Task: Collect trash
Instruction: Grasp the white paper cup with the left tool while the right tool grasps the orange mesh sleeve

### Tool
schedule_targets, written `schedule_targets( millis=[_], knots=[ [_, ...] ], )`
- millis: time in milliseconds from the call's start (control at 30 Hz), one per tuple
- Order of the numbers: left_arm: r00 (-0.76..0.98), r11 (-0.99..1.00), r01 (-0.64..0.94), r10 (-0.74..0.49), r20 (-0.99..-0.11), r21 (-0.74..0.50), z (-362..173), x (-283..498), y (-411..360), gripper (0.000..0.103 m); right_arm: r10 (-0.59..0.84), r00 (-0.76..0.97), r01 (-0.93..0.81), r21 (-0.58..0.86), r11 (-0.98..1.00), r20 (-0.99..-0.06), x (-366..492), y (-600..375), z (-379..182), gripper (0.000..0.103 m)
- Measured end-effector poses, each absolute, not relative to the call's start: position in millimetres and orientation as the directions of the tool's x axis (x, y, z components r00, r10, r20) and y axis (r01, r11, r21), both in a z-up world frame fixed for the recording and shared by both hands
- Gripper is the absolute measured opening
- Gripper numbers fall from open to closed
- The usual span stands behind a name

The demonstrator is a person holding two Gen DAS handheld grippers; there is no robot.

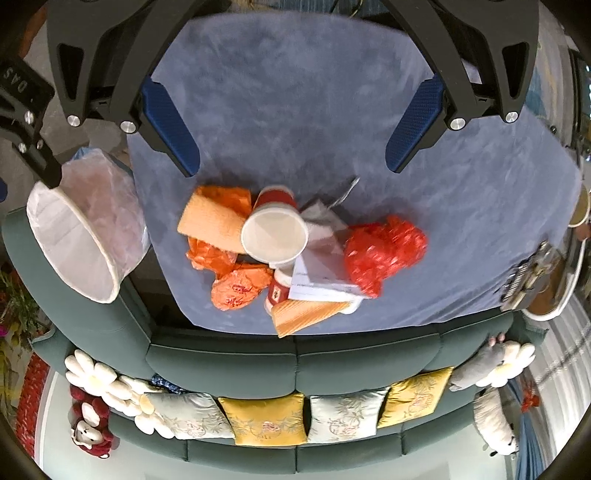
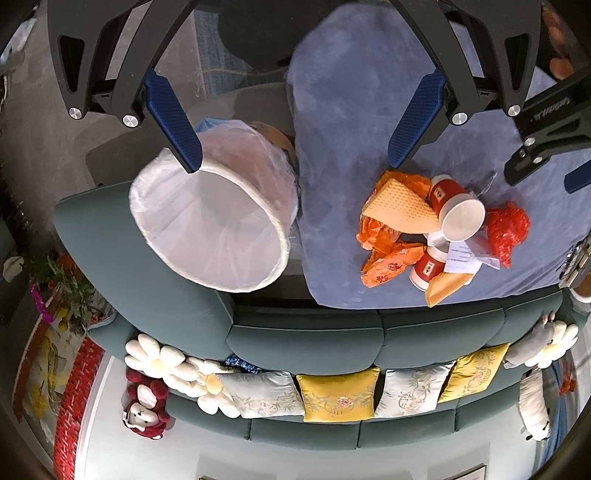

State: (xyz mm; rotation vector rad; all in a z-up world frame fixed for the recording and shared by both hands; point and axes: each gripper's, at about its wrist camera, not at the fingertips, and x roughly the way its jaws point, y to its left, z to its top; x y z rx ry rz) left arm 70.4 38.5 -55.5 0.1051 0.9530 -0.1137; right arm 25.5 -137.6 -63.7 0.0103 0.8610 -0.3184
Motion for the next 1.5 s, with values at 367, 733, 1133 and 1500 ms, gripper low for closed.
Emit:
schedule_targets(
  millis=[367, 733, 1133, 1500],
  knots=[
    [0.537, 0.986, 0.161, -0.055, -0.842, 0.039, -117.4, 147.7, 26.5, 0.096, -0.267, 0.569, 0.307, -0.101, 0.946, -0.778, 87.0, -132.0, -106.9, 0.096],
    [0.485, 0.983, 0.182, -0.121, -0.866, -0.036, -141.4, 173.5, 33.0, 0.064, -0.22, 0.55, 0.266, -0.08, 0.961, -0.805, 132.8, -117.8, -139.4, 0.096],
    [0.527, 0.988, 0.154, -0.105, -0.843, -0.027, -131.5, 166.0, 60.5, 0.062, -0.092, 0.521, 0.224, 0.032, 0.974, -0.848, 171.0, -111.4, -177.4, 0.082],
    [0.51, 0.989, 0.143, -0.104, -0.854, -0.035, -134.2, 162.2, 66.7, 0.062, 0.009, 0.508, 0.163, 0.106, 0.981, -0.861, 182.4, -100.1, -197.0, 0.021]
  ],
)
